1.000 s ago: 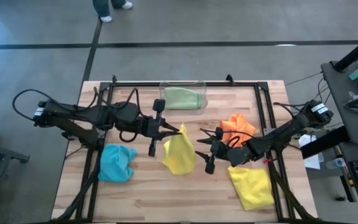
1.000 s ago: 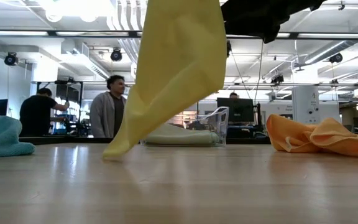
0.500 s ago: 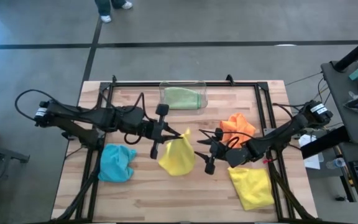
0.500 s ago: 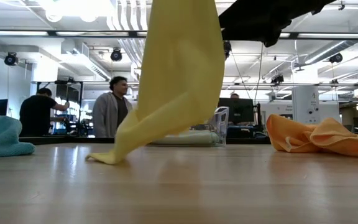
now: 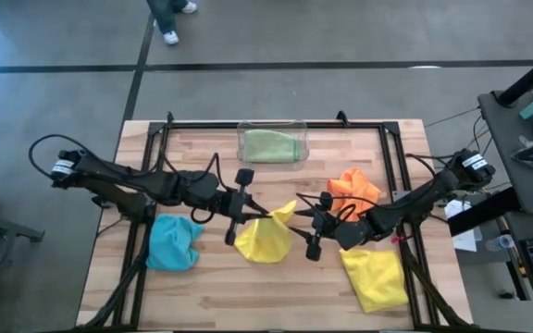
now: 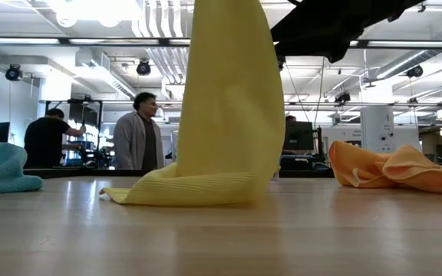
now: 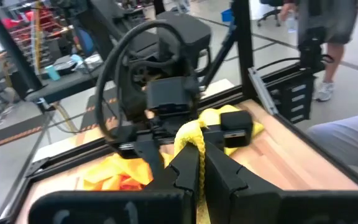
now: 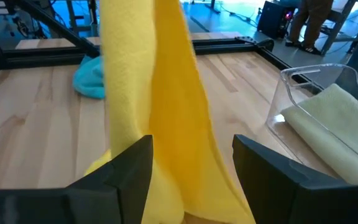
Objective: Fold microfiber towels
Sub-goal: Fold the top yellow microfiber cloth
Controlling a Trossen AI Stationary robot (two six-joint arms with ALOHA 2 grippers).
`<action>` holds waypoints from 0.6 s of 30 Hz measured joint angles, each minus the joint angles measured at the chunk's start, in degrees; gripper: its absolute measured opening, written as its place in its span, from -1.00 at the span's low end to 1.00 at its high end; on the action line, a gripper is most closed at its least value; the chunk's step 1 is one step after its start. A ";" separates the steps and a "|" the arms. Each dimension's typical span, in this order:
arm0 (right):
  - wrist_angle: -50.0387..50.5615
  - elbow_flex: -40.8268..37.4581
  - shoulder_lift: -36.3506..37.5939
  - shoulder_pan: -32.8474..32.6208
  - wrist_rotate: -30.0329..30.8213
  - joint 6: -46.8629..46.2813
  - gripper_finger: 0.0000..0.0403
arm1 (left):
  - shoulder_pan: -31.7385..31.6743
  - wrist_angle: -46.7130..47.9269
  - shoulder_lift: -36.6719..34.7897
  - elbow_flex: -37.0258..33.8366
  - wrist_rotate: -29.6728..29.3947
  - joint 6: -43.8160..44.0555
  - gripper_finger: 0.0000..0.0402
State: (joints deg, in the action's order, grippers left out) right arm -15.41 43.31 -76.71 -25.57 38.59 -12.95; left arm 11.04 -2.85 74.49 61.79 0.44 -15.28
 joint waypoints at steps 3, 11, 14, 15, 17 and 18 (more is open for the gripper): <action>0.36 -0.04 0.00 -0.52 -0.41 0.04 0.05 | 0.86 1.92 -0.71 -0.11 0.57 0.13 -1.00; -3.03 -0.04 -2.02 -0.80 -4.97 -0.59 0.05 | 3.94 3.26 -1.24 -1.44 5.75 1.44 -1.00; -6.23 -0.06 -5.06 -0.80 -8.34 -0.23 0.05 | 5.37 1.76 -0.75 -2.87 6.05 1.42 -1.00; -6.52 -0.04 -5.99 -0.91 -8.66 0.02 0.05 | 5.77 1.91 -0.63 -3.15 6.38 1.25 -1.00; -6.46 0.02 -8.04 -1.08 -8.63 0.09 0.05 | 6.41 3.28 -0.57 -3.16 7.98 1.32 -1.00; -6.37 0.02 -9.00 -1.06 -8.60 0.09 0.05 | 6.79 4.13 -0.72 -3.16 8.99 1.44 -1.00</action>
State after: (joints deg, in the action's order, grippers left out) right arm -21.78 43.33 -85.71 -26.63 29.98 -12.86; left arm 17.83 1.28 73.77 58.63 9.43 -13.85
